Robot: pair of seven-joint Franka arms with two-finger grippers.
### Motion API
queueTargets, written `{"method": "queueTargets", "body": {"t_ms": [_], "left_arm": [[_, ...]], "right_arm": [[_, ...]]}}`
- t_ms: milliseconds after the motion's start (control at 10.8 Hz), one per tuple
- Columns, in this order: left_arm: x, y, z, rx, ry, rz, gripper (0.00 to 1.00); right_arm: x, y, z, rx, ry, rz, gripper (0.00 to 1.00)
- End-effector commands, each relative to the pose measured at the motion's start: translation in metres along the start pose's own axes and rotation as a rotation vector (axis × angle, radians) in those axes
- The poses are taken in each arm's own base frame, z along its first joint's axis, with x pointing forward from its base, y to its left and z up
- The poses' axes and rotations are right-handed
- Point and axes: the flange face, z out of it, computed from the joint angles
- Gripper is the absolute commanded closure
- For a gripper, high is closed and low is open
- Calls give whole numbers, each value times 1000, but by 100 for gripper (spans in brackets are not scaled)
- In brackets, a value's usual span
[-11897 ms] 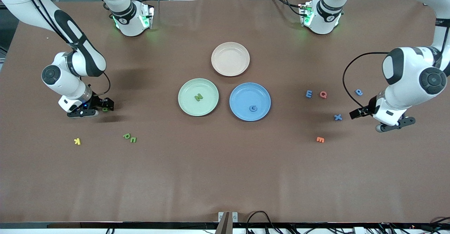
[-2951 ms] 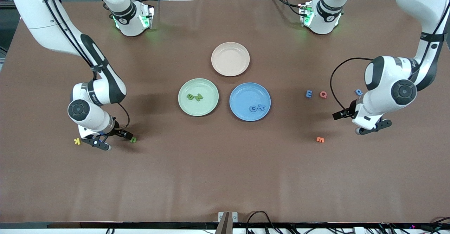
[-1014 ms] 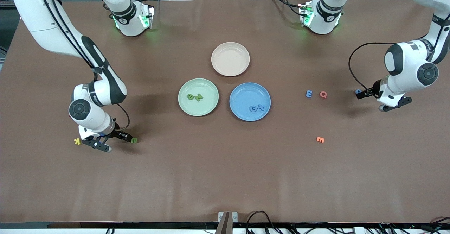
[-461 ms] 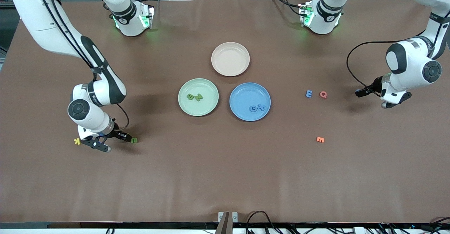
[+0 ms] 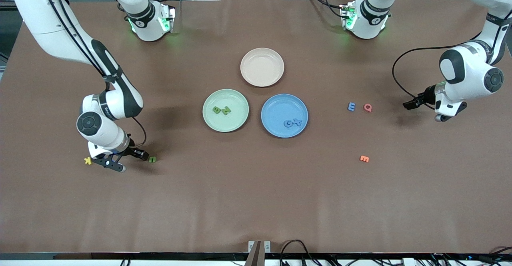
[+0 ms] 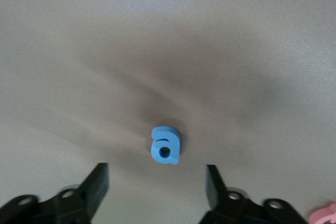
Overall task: Sort letters by color into matching plates
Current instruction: 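Lower the left gripper over the blue a while the right gripper aligns on the d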
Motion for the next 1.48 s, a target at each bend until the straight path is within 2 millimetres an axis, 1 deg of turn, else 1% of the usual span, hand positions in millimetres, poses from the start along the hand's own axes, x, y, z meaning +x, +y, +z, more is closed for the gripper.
{"method": "queueTargets", "body": {"t_ms": [0, 92, 461, 646, 830, 1014, 1107, 1291, 1383], "left_arm": [[0, -4, 5, -15, -18, -7, 25], [0, -5, 7, -13, -23, -6, 29], [3, -4, 10, -13, -24, -6, 29], [5, -4, 10, -12, -19, -5, 29], [14, -2, 10, -13, -10, -4, 29], [18, -4, 12, -14, -5, 20, 29], [18, -4, 12, -16, -2, 23, 30], [19, -13, 11, -24, -1, 35, 33], [19, -13, 12, -52, -6, 25, 33]], "right_arm": [[-9, 7, -3, -13, -5, -20, 23], [-10, 7, -3, -13, -7, -20, 23], [-11, 6, -3, -12, -7, -20, 23], [-11, 5, -7, -10, -3, -21, 24], [-13, 6, -7, -12, -5, -24, 24], [-14, 6, -6, -13, -7, -24, 24], [-13, 6, -7, -11, -4, -25, 26], [-13, 5, -7, -11, -4, -26, 33], [-13, 5, -7, -11, -4, -28, 40]]}}
